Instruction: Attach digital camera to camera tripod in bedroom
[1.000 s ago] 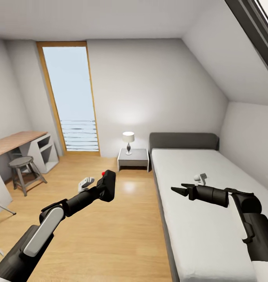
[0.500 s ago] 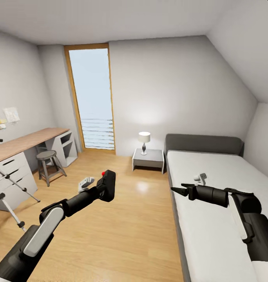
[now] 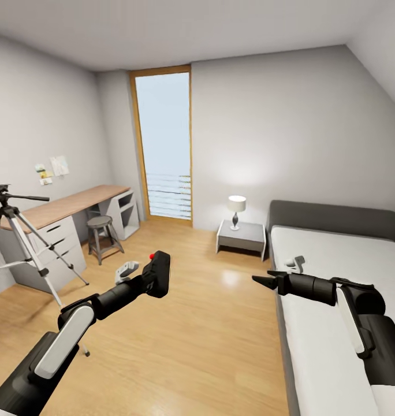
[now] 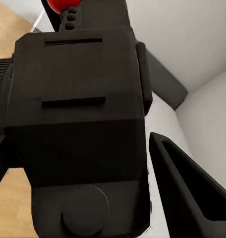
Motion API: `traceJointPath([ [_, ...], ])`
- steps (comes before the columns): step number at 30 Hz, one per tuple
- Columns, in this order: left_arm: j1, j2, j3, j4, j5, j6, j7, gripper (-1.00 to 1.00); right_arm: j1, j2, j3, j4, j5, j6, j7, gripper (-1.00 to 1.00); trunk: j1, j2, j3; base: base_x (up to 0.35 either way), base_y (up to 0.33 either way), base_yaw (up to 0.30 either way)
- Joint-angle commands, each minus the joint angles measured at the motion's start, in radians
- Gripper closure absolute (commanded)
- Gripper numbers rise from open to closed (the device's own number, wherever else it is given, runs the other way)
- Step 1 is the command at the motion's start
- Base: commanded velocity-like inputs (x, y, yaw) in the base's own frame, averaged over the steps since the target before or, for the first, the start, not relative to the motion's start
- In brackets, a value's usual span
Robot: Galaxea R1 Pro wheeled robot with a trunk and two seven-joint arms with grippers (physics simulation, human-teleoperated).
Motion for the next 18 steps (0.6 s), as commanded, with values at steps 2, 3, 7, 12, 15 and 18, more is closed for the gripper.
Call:
traceJointPath([
  [2, -0.001, 0.0, -0.001, 0.001, 0.006, 0.002, 0.002, 1.0, 0.0, 0.0, -0.001, 0.0, -0.007, 0.008, -0.006, -1.0, 0.0, -0.001, 0.0, 0.089, 0.0, 0.288],
  [3, -0.001, 0.001, -0.001, 0.002, 0.006, 0.002, 0.002, 1.0, 0.0, 0.0, -0.001, 0.0, -0.007, 0.008, -0.007, -1.0, 0.0, -0.001, 0.0, 0.163, 0.0, 0.287],
  [7, -0.001, 0.002, -0.001, 0.012, 0.006, 0.0, 0.001, 1.0, 0.0, 0.0, -0.001, 0.0, -0.006, 0.007, -0.01, -1.0, 0.0, -0.001, 0.0, 0.236, 0.0, 0.287],
  [12, -0.001, 0.003, -0.001, 0.025, 0.005, -0.001, 0.001, 1.0, 0.0, 0.0, -0.001, 0.0, -0.005, 0.007, -0.013, -1.0, 0.0, -0.001, 0.0, 0.296, 0.0, 0.287],
  [15, -0.001, 0.004, -0.001, 0.046, 0.004, -0.002, 0.002, 1.0, 0.0, 0.0, 0.0, 0.0, -0.006, 0.007, -0.014, -1.0, 0.0, -0.001, 0.0, 0.213, 0.0, 0.288],
  [18, -0.001, 0.005, 0.0, 0.079, 0.002, -0.004, 0.002, 1.0, 0.0, 0.0, 0.001, 0.001, 0.0, 0.008, -0.019, -1.0, 0.0, -0.001, 0.0, 0.082, 0.0, 0.288],
])
